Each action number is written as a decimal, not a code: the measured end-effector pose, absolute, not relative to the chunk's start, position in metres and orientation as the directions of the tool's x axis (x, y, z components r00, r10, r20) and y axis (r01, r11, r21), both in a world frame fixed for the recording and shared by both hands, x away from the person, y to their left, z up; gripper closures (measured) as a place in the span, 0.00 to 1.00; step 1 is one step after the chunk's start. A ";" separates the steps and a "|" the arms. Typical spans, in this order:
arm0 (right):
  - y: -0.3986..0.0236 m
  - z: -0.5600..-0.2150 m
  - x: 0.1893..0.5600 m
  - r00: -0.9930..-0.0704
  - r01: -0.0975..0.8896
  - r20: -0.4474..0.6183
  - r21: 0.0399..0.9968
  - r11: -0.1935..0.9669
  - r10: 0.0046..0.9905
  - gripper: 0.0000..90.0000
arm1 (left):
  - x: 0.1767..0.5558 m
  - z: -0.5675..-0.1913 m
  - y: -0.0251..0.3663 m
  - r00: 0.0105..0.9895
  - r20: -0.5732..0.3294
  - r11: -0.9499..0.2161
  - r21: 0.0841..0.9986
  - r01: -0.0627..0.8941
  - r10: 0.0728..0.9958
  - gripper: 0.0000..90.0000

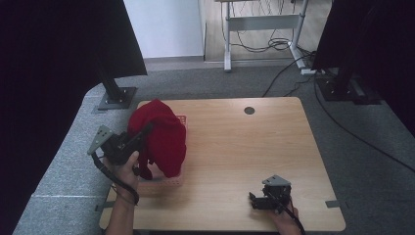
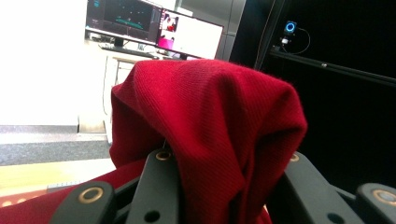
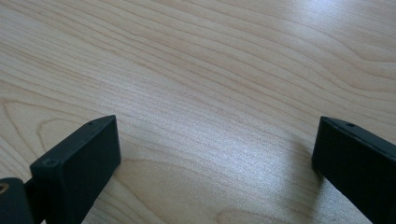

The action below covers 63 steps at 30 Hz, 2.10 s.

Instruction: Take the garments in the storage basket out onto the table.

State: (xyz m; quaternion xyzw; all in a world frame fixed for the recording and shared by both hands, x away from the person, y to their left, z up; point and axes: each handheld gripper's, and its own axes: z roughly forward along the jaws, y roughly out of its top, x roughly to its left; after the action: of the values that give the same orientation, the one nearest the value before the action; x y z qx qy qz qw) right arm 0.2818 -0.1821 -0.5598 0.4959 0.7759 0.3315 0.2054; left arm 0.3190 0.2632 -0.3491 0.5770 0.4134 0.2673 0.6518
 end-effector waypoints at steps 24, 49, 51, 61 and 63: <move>-0.182 -0.560 0.282 -0.424 0.633 0.010 0.718 0.289 0.906 0.01 | 0.319 -0.343 0.252 0.532 -0.219 0.183 0.976 0.121 0.818 0.80; -0.182 -0.560 0.282 -0.425 0.634 0.010 0.717 0.290 0.905 0.01 | 0.321 -0.337 0.230 0.565 -0.205 0.165 0.979 0.121 0.799 0.80; -0.182 -0.560 0.282 -0.425 0.634 0.009 0.717 0.290 0.905 0.01 | 0.321 -0.336 0.229 0.568 -0.204 0.164 0.979 0.121 0.797 0.80; -0.182 -0.560 0.282 -0.425 0.634 0.010 0.717 0.290 0.905 0.01 | 0.323 -0.334 0.221 0.572 -0.203 0.163 0.979 0.121 0.795 0.80; -0.182 -0.560 0.282 -0.425 0.634 0.010 0.717 0.290 0.905 0.01 | 0.323 -0.333 0.219 0.575 -0.203 0.162 0.979 0.122 0.793 0.80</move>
State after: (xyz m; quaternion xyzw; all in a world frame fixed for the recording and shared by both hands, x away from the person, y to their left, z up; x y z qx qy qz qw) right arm 0.2818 -0.1822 -0.5597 0.4955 0.7764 0.3311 0.2051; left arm 0.3231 0.2189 -0.3335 0.5952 0.3844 0.2548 0.6581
